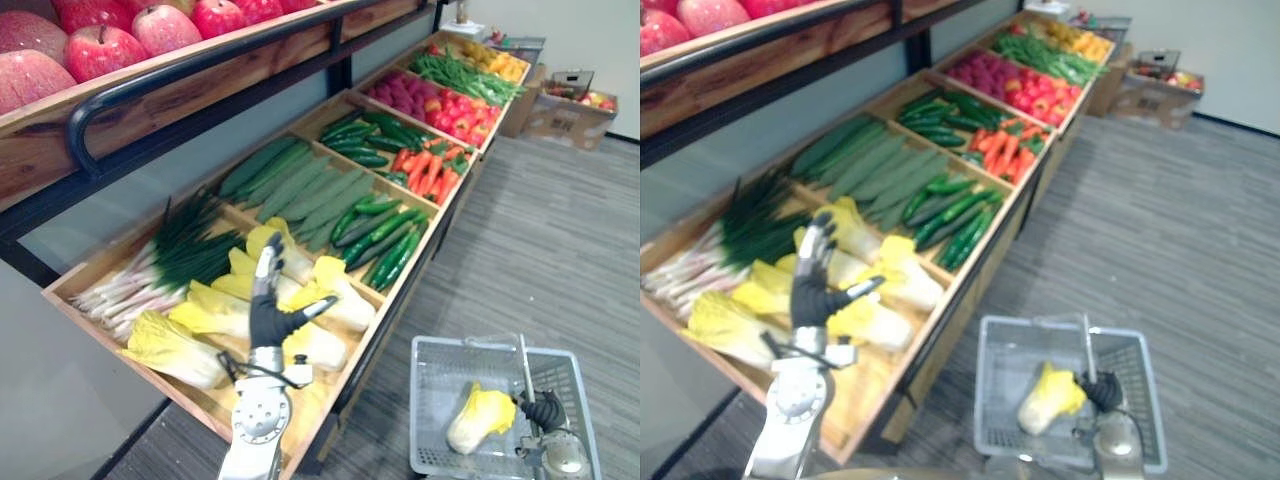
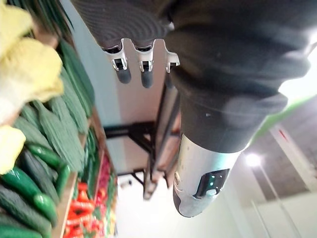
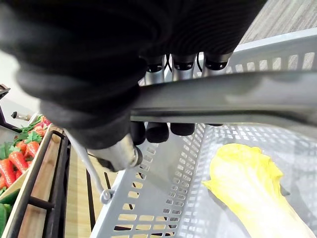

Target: Pick vegetable in the basket

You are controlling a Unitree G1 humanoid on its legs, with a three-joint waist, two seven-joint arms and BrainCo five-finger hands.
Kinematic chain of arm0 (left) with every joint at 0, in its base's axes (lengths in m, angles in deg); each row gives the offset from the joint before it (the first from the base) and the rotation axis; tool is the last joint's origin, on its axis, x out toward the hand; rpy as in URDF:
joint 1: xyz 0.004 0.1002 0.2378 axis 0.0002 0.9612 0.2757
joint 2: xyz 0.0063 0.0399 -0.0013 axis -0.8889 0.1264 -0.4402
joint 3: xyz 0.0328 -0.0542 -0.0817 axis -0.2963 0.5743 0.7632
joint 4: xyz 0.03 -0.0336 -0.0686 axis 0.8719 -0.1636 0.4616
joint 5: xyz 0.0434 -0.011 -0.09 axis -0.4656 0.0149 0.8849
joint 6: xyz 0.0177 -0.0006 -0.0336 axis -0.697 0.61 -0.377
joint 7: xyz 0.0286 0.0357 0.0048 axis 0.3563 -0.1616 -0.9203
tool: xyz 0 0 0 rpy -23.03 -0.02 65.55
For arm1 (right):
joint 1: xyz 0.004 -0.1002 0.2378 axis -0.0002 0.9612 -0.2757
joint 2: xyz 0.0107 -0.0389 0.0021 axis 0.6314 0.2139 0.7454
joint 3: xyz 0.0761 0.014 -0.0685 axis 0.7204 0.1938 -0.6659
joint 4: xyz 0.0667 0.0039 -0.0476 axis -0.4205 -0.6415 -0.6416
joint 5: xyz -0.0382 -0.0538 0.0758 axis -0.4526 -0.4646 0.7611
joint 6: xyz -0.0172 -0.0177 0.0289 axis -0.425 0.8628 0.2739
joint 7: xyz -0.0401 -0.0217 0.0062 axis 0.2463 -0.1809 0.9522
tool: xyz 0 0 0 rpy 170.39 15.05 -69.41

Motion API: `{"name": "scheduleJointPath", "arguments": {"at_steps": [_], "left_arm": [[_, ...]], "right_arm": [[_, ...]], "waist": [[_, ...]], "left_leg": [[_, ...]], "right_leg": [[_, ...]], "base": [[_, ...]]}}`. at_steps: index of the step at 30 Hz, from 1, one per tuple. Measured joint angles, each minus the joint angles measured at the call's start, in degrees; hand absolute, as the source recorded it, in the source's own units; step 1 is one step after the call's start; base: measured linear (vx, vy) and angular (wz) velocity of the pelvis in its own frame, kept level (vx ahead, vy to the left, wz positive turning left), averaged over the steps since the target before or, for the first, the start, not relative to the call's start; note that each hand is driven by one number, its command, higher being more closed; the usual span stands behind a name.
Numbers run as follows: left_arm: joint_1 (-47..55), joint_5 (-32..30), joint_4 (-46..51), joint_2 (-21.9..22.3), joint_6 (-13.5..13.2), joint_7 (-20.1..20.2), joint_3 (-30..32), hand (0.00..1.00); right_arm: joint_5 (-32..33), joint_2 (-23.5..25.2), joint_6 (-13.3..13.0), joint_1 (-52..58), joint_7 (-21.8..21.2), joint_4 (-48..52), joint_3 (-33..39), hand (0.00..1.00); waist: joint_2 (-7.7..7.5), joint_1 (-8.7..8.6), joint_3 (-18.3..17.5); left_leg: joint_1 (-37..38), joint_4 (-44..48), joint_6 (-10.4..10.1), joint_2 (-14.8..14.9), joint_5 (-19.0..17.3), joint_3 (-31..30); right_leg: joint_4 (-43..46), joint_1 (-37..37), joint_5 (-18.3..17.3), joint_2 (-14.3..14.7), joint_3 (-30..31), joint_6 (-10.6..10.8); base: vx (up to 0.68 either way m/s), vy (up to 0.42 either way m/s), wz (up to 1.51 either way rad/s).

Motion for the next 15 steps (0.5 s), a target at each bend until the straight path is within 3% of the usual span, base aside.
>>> {"name": "scheduleJointPath", "arguments": {"at_steps": [9,15], "left_arm": [[4.7,-1.5,-2.8,3.8,0.0,-7.1,13.6,0.00],[5.2,-5.3,-6.6,5.2,1.1,-11.0,22.2,0.00]], "right_arm": [[0.0,1.2,-0.1,1.6,2.0,-5.9,2.8,1.00],[0.0,2.2,0.0,1.6,2.8,-6.4,3.0,1.00]], "waist": [[-0.77,0.12,-2.2],[-1.17,1.26,-2.3]], "left_leg": [[-0.1,-1.1,0.2,-0.1,0.8,-3.0],[-0.2,-1.9,0.1,-0.2,1.6,-4.6]], "right_leg": [[0.0,1.8,-0.5,-0.3,-3.2,-0.5],[0.0,2.6,-1.0,-0.3,-5.0,-0.7]], "base": [[0.00,-0.027,0.16],[-0.01,-0.035,0.15]]}}
